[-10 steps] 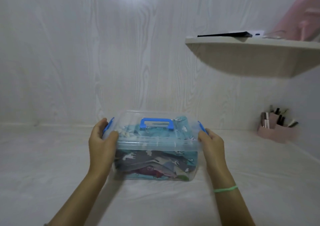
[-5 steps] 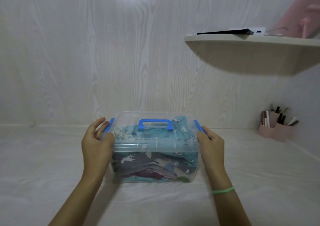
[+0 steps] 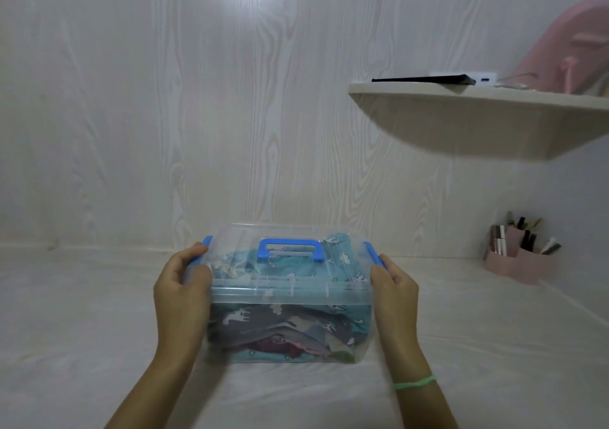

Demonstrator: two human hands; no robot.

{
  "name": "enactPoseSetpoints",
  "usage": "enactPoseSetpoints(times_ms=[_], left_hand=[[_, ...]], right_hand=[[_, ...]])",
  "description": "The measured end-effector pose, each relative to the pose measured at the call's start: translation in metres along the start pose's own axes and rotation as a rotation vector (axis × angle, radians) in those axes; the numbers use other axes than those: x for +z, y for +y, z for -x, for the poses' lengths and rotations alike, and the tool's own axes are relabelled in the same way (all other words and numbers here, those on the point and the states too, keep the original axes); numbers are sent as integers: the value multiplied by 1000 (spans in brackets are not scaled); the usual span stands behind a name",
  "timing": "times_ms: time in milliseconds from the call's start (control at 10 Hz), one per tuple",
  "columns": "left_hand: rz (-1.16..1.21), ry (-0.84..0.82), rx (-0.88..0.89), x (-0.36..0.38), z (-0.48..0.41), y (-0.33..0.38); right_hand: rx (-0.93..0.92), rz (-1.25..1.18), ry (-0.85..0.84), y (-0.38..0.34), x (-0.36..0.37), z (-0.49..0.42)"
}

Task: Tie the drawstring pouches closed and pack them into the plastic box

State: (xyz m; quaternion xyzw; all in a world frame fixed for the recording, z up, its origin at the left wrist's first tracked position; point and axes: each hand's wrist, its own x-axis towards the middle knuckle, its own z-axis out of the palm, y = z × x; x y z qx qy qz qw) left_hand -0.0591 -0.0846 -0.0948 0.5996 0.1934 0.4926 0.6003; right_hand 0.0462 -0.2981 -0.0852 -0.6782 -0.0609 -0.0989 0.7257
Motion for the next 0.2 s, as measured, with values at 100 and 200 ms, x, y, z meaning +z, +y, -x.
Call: enactPoseSetpoints(times_ms=[100, 200], left_hand=[[25, -3, 10, 2, 2, 1], [13, 21, 21, -3, 0, 4]], right_hand=[[-10, -19, -48, 2, 1, -3], [-54, -13, -45, -4, -7, 2]])
